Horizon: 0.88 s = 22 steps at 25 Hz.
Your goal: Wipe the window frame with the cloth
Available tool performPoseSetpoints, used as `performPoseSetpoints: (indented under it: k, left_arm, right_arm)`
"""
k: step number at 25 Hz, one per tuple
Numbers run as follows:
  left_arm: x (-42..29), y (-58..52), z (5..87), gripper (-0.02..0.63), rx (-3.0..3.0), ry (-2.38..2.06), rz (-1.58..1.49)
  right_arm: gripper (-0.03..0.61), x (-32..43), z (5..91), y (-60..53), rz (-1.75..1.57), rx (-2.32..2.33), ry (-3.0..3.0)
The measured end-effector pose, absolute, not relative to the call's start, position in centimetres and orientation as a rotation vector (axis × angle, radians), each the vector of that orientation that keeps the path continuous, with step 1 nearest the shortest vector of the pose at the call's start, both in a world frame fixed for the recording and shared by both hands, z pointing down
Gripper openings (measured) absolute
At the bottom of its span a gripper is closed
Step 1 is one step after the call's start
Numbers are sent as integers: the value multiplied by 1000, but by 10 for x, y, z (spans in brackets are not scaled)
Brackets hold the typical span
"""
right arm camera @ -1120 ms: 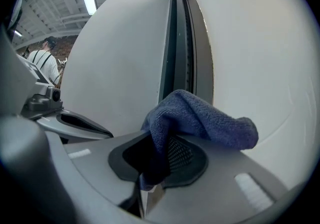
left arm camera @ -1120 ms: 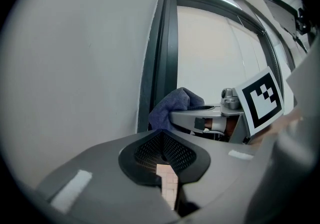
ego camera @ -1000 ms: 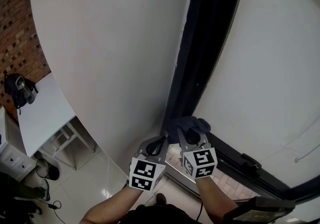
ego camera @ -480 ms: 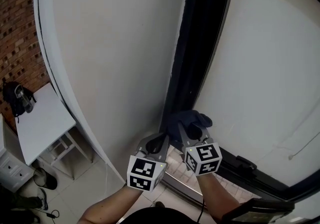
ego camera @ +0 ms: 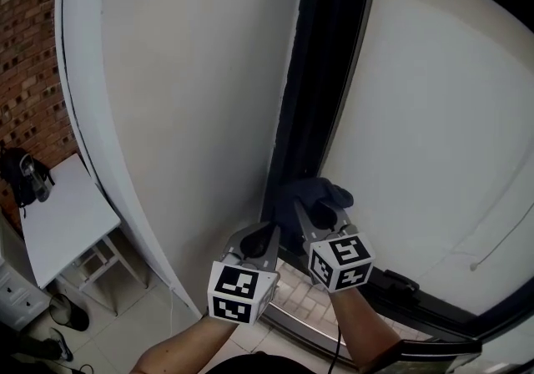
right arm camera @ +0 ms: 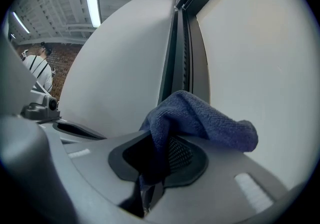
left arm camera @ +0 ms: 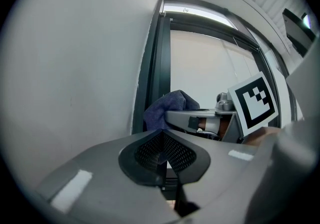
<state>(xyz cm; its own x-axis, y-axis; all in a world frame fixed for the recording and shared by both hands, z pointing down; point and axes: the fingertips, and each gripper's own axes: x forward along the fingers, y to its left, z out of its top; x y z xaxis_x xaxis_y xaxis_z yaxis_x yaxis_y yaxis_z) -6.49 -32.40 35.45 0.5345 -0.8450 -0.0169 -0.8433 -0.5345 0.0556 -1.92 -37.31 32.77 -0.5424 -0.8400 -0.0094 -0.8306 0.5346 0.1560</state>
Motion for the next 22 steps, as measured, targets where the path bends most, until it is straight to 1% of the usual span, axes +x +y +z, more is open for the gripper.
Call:
performPoseSetpoints:
  k: [9,22]
  left_arm:
    - [-73,-337,305,-8,2710,-1526,-179]
    - [-65,-345,230,-8,2805,-1539,-355]
  right_arm:
    - [63,-19,288,-373,-306,1448,-2709]
    - [63,-22,219,-372,-515,1420,-2726]
